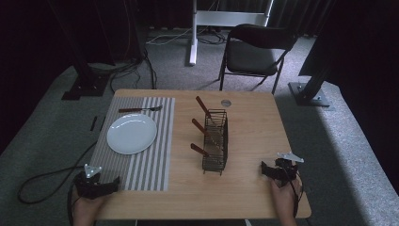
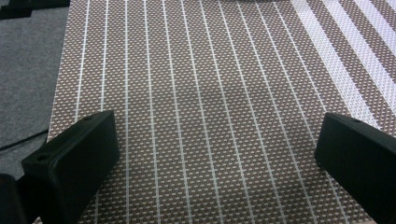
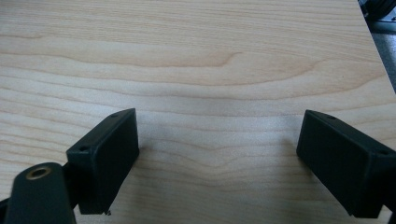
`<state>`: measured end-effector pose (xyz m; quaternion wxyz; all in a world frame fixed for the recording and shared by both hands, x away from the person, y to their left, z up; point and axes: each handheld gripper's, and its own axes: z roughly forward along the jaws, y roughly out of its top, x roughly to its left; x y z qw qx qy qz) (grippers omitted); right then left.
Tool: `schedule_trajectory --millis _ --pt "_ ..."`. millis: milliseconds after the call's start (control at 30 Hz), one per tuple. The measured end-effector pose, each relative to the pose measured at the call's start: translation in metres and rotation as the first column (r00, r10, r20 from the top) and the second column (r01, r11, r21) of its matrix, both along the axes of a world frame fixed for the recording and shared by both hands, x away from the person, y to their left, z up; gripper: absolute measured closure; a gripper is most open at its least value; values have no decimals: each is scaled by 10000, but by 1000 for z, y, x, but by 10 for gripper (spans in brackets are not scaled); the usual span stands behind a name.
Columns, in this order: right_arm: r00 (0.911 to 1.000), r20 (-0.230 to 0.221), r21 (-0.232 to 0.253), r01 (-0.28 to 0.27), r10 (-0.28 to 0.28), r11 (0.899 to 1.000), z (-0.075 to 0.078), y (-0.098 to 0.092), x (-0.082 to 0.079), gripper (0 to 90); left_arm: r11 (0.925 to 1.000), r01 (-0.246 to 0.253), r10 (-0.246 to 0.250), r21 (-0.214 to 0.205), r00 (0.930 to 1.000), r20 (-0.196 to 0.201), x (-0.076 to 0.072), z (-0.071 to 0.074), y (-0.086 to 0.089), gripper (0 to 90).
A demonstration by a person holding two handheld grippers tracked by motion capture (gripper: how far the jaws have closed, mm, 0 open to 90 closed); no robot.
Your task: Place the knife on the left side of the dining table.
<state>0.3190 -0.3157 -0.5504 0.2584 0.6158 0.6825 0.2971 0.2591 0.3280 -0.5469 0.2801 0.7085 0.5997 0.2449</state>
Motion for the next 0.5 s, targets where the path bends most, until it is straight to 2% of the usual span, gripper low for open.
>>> schedule_trajectory --millis 100,300,500 --pt "10000 -4 -9 -7 7 10000 0 0 0 121 10000 70 -70 1 10000 -9 0 0 1 0" --pt "10000 -7 -4 -3 3 10000 0 0 0 121 9977 671 -671 -19 9977 -29 -2 1 7 10" --pt "10000 -6 -7 -4 4 10000 0 0 0 121 9974 715 -715 -1 9974 13 -2 0 7 10"
